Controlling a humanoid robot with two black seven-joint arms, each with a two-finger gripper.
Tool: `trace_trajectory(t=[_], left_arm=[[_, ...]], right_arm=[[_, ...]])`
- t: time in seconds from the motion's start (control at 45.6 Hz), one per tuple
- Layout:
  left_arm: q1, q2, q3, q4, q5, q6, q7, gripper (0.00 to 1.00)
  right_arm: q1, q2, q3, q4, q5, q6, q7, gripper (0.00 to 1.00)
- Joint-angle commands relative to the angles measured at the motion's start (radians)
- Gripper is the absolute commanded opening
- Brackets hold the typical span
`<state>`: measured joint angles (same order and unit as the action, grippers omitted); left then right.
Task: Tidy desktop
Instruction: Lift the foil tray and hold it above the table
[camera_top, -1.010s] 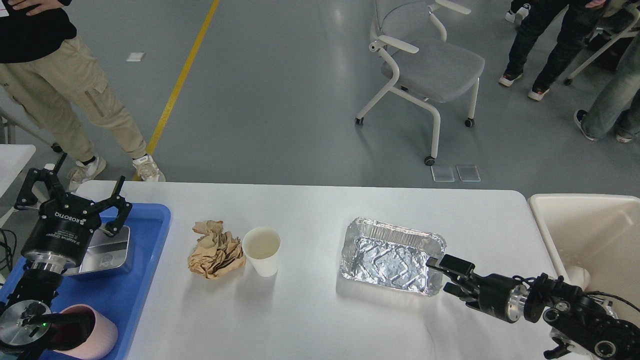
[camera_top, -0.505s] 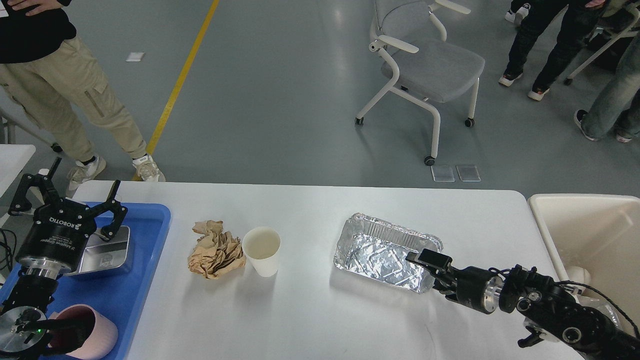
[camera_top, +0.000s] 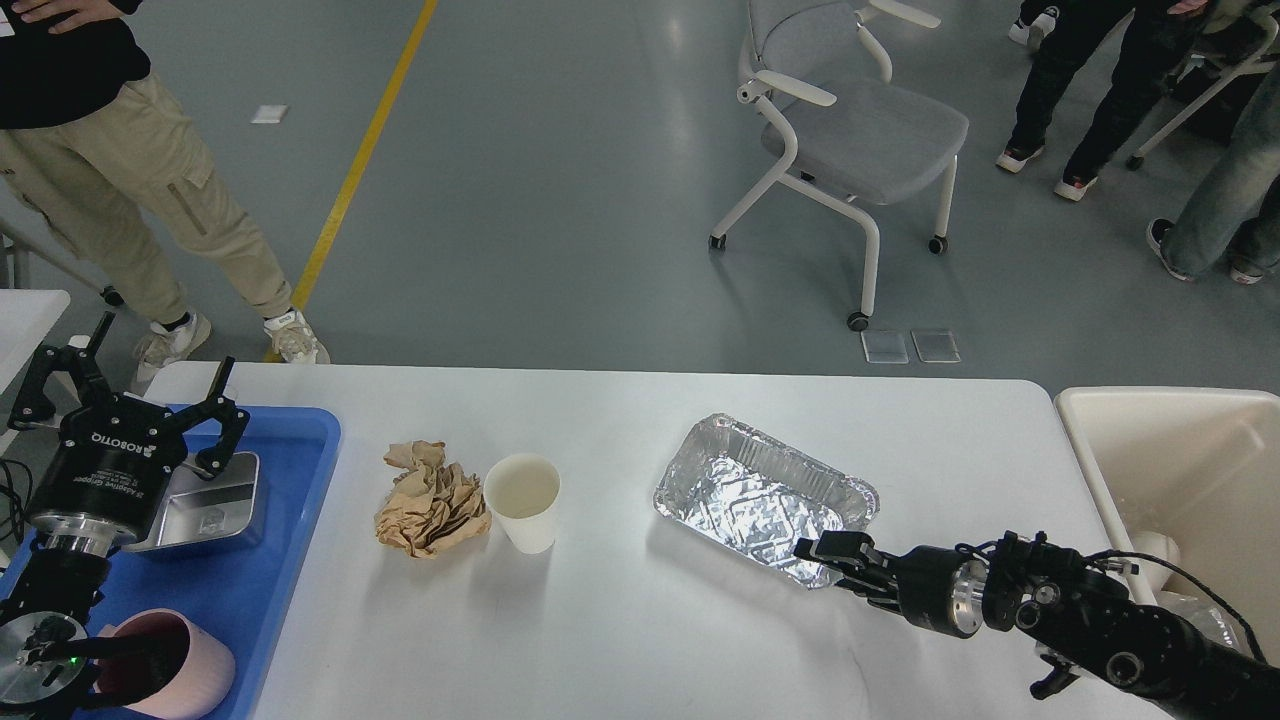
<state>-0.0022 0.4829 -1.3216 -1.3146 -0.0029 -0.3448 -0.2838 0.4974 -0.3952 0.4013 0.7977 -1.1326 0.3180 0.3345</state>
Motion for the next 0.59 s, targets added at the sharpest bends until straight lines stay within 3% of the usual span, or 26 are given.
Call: trace_trajectory(t=[0.0, 0.066, 0.176, 0.263, 0.461, 0.571], left_arm=[[0.001, 0.0, -0.002, 0.0, 0.0, 0.0, 0.0, 0.97], [0.001, 0.0, -0.004, 0.0, 0.0, 0.0, 0.0, 0.97], [0.001, 0.0, -0.01, 0.0, 0.0, 0.0, 0.0, 0.97], [0.001, 0.0, -0.01, 0.0, 0.0, -0.008, 0.0, 0.97], [0.001, 0.0, -0.018, 0.003, 0.0, -0.016, 0.002, 0.97], [0.001, 0.0, -0.019, 0.003, 0.0, -0.014, 0.002, 0.97]], right_arm=[[0.013, 0.013, -0.033, -0.025, 0.001, 0.001, 0.0, 0.33], [0.015, 0.021, -0.039, -0.034, -0.001, 0.001, 0.001, 0.31], [0.02, 0.022, -0.067, -0.037, -0.001, 0.001, 0.024, 0.17], [0.026, 0.021, -0.091, -0.04, -0.001, 0.001, 0.064, 0.0], [0.046, 0.019, -0.148, -0.08, -0.001, 0.001, 0.142, 0.0], [0.062, 0.019, -0.153, -0.077, -0.001, -0.002, 0.147, 0.0]])
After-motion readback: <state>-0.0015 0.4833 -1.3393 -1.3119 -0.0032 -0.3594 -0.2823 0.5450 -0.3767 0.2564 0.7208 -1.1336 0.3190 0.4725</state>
